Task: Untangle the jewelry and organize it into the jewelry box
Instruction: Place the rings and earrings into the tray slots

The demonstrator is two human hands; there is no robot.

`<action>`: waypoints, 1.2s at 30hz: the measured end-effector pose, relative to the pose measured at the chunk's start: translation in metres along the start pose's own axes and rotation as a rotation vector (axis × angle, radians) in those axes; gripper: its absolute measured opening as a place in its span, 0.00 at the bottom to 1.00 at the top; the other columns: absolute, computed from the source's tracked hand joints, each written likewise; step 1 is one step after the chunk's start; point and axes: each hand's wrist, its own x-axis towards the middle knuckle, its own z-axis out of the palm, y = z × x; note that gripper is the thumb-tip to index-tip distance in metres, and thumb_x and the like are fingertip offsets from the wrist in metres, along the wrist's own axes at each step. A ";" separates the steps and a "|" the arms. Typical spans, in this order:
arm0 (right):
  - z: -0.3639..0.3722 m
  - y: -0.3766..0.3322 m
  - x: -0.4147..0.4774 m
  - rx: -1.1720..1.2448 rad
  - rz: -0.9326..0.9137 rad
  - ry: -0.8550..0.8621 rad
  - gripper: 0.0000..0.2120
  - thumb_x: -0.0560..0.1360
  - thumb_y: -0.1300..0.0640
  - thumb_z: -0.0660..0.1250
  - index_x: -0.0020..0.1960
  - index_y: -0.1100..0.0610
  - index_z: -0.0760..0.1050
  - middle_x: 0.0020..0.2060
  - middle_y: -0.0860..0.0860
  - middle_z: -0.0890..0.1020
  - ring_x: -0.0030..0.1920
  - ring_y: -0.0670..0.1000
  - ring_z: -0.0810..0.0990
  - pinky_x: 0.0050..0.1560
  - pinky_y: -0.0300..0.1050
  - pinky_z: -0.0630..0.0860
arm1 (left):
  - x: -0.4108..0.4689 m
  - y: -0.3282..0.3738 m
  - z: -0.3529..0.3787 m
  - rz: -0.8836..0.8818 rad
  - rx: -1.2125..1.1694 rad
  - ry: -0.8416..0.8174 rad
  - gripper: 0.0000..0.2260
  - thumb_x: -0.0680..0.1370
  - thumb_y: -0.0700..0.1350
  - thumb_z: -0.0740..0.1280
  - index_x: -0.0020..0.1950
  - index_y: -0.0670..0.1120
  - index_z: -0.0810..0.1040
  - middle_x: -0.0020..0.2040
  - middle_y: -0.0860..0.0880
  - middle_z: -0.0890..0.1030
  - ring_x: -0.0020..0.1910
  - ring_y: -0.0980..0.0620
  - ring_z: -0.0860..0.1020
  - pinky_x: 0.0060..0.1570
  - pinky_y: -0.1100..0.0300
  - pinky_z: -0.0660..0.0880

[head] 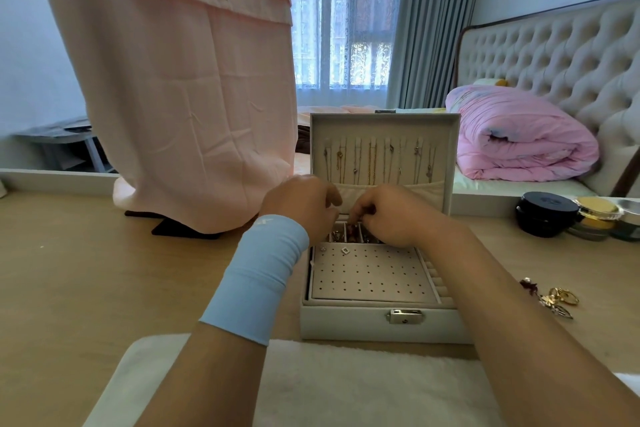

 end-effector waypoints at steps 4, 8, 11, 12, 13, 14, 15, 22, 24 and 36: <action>-0.009 0.000 -0.006 0.148 -0.009 0.036 0.13 0.81 0.61 0.63 0.58 0.46 0.81 0.56 0.43 0.79 0.56 0.45 0.77 0.54 0.41 0.75 | 0.001 0.001 0.008 0.059 0.064 0.124 0.08 0.78 0.50 0.66 0.55 0.57 0.81 0.56 0.53 0.77 0.57 0.53 0.71 0.50 0.60 0.70; -0.034 0.009 -0.020 0.215 -0.039 0.099 0.12 0.81 0.61 0.64 0.55 0.47 0.82 0.52 0.43 0.78 0.54 0.43 0.76 0.54 0.38 0.70 | -0.001 0.011 0.005 0.181 -0.027 0.213 0.07 0.78 0.49 0.66 0.55 0.56 0.81 0.52 0.55 0.78 0.54 0.55 0.71 0.52 0.58 0.72; -0.052 0.029 -0.039 0.212 -0.046 0.113 0.10 0.79 0.60 0.66 0.51 0.46 0.83 0.46 0.38 0.79 0.47 0.38 0.76 0.48 0.34 0.69 | -0.007 0.033 0.009 0.200 -0.142 0.112 0.09 0.79 0.50 0.66 0.58 0.56 0.79 0.53 0.57 0.77 0.52 0.57 0.72 0.53 0.60 0.71; -0.058 0.040 -0.046 0.196 -0.029 0.117 0.10 0.79 0.59 0.67 0.51 0.46 0.83 0.45 0.38 0.79 0.46 0.38 0.76 0.46 0.33 0.68 | -0.008 0.043 0.013 0.212 -0.164 0.073 0.09 0.79 0.50 0.66 0.58 0.56 0.79 0.53 0.58 0.77 0.52 0.57 0.72 0.53 0.61 0.71; -0.064 0.051 -0.054 0.175 -0.007 0.119 0.09 0.79 0.59 0.67 0.50 0.46 0.83 0.44 0.38 0.80 0.45 0.37 0.76 0.45 0.31 0.68 | -0.009 0.054 0.017 0.226 -0.185 0.044 0.09 0.79 0.51 0.66 0.58 0.56 0.79 0.53 0.58 0.77 0.52 0.57 0.73 0.54 0.61 0.72; -0.071 0.063 -0.063 0.155 0.021 0.118 0.09 0.78 0.59 0.67 0.50 0.46 0.84 0.44 0.38 0.80 0.45 0.37 0.76 0.43 0.30 0.67 | -0.009 0.065 0.021 0.238 -0.204 0.018 0.09 0.78 0.51 0.66 0.58 0.56 0.79 0.53 0.58 0.78 0.51 0.57 0.74 0.54 0.60 0.73; -0.077 0.074 -0.071 0.136 0.051 0.116 0.09 0.78 0.59 0.68 0.49 0.46 0.84 0.44 0.39 0.81 0.45 0.38 0.77 0.42 0.30 0.67 | -0.008 0.077 0.025 0.249 -0.219 -0.007 0.09 0.78 0.51 0.67 0.57 0.56 0.79 0.53 0.59 0.78 0.51 0.58 0.74 0.54 0.61 0.72; -0.083 0.148 -0.117 0.014 0.248 -0.023 0.08 0.78 0.56 0.69 0.52 0.44 0.83 0.50 0.44 0.83 0.50 0.42 0.81 0.55 0.43 0.79 | 0.016 0.167 0.062 0.306 -0.131 -0.259 0.11 0.79 0.51 0.64 0.60 0.55 0.80 0.57 0.55 0.80 0.55 0.52 0.77 0.57 0.57 0.74; -0.078 0.161 -0.120 0.014 0.290 -0.050 0.09 0.79 0.57 0.68 0.55 0.45 0.83 0.52 0.45 0.83 0.51 0.43 0.81 0.58 0.46 0.80 | 0.023 0.183 0.077 0.314 -0.040 -0.322 0.11 0.79 0.50 0.64 0.61 0.56 0.80 0.59 0.54 0.80 0.57 0.50 0.78 0.59 0.55 0.75; -0.041 0.171 -0.103 -0.160 0.277 0.050 0.09 0.79 0.51 0.67 0.54 0.43 0.85 0.52 0.45 0.84 0.51 0.48 0.79 0.44 0.42 0.72 | 0.031 0.196 0.105 0.299 0.107 -0.313 0.11 0.78 0.48 0.63 0.55 0.55 0.83 0.53 0.50 0.82 0.54 0.47 0.78 0.57 0.53 0.76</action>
